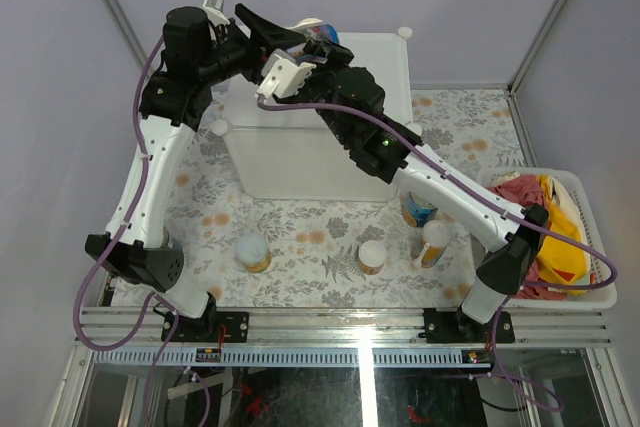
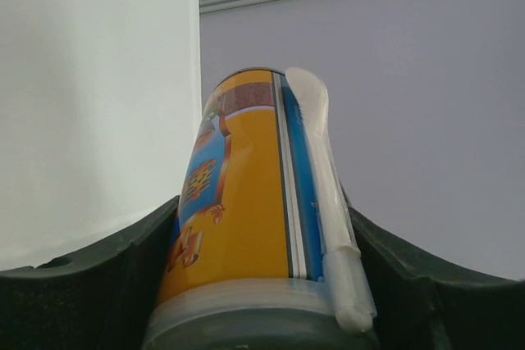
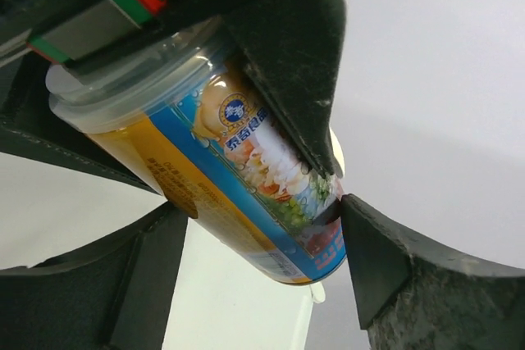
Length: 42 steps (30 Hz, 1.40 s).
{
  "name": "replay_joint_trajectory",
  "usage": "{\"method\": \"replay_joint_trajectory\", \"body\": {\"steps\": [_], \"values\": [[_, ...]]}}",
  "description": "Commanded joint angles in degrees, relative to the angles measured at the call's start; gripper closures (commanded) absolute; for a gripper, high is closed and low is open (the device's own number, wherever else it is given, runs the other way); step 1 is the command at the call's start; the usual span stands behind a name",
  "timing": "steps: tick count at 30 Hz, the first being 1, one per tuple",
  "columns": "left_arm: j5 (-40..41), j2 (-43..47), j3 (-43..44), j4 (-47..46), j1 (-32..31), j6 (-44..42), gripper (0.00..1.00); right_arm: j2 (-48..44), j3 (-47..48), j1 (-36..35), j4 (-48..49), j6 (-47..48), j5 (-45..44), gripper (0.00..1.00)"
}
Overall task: Place and organize the canned foods onto the counter
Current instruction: Place the canned food at the center of the board.
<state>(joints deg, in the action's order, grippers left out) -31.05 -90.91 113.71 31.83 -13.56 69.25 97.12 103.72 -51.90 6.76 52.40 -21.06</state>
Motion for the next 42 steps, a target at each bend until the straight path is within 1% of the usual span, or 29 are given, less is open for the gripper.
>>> {"method": "replay_joint_trajectory", "body": {"steps": [1,3,4,7,8,10,13,15,18,20,23,25,27,28,30,32,34,37,42], "values": [[-15.9,2.6,0.8,-5.6,-4.4,1.4,1.00,1.9,3.0,2.1,6.4,0.7,-2.8,0.38],[-16.1,2.8,0.3,-5.6,-4.4,1.1,1.00,2.3,4.1,2.1,4.0,-0.9,-2.4,0.68],[-16.1,2.8,-0.1,-5.6,-4.4,1.0,1.00,2.3,4.3,2.1,3.2,-1.5,-2.3,0.78],[-16.3,3.2,-1.6,-6.6,-4.4,1.3,1.00,2.5,4.6,2.1,1.6,-3.3,-2.4,0.85],[-16.4,3.5,-2.4,-7.5,-4.4,1.9,0.99,2.6,4.8,2.1,0.8,-4.0,-2.6,0.93],[-16.4,3.8,-3.6,-8.7,-4.4,2.3,0.97,2.2,4.7,2.1,0.3,-5.7,-3.0,0.99],[-16.5,4.0,-4.4,-9.0,-4.4,2.1,0.97,1.8,3.9,2.1,-0.3,-7.6,-2.5,0.99],[-16.3,4.0,-4.5,-8.8,-4.4,1.9,0.99,1.7,4.0,2.1,-1.0,-8.5,-2.4,0.99],[-15.9,3.6,-4.2,-8.2,-4.4,1.5,1.00,1.0,3.6,2.1,-1.5,-10.4,-2.4,0.95],[-15.1,3.6,-3.9,-7.7,-4.4,1.1,1.00,0.2,2.3,2.1,-0.5,-11.8,-3.4,0.88],[-13.8,3.6,-4.2,-7.5,-4.4,0.9,1.00,-1.5,0.4,2.1,1.2,-14.5,-4.8,0.64],[-12.8,3.9,-5.0,-7.5,-4.4,1.0,1.00,-3.0,0.0,2.1,1.1,-16.0,-5.8,0.51],[-11.7,4.8,-6.6,-9.2,-4.4,2.1,1.00,-3.8,-0.1,2.1,0.6,-17.8,-8.2,0.40],[-11.4,5.4,-8.0,-11.5,-4.4,3.5,1.00,-4.3,-0.5,2.1,0.8,-18.5,-8.9,0.35],[-11.8,6.0,-8.8,-13.9,-4.4,5.0,1.00,-5.7,-1.7,2.1,1.2,-20.0,-9.7,0.28],[-11.9,6.2,-8.8,-14.1,-4.4,5.1,1.00,-7.0,-2.5,2.1,1.6,-21.3,-10.6,0.24],[-12.0,7.0,-9.9,-14.8,-4.3,5.6,1.00,-8.3,-3.2,2.1,1.4,-22.2,-11.8,0.23],[-12.3,8.5,-11.9,-16.7,-4.4,6.7,1.00,-10.7,-5.1,2.1,1.5,-24.0,-13.9,0.22],[-14.0,11.0,-13.3,-15.7,-4.8,6.8,1.00,-16.2,-9.0,2.1,3.6,-27.6,-17.0,0.21]]}}
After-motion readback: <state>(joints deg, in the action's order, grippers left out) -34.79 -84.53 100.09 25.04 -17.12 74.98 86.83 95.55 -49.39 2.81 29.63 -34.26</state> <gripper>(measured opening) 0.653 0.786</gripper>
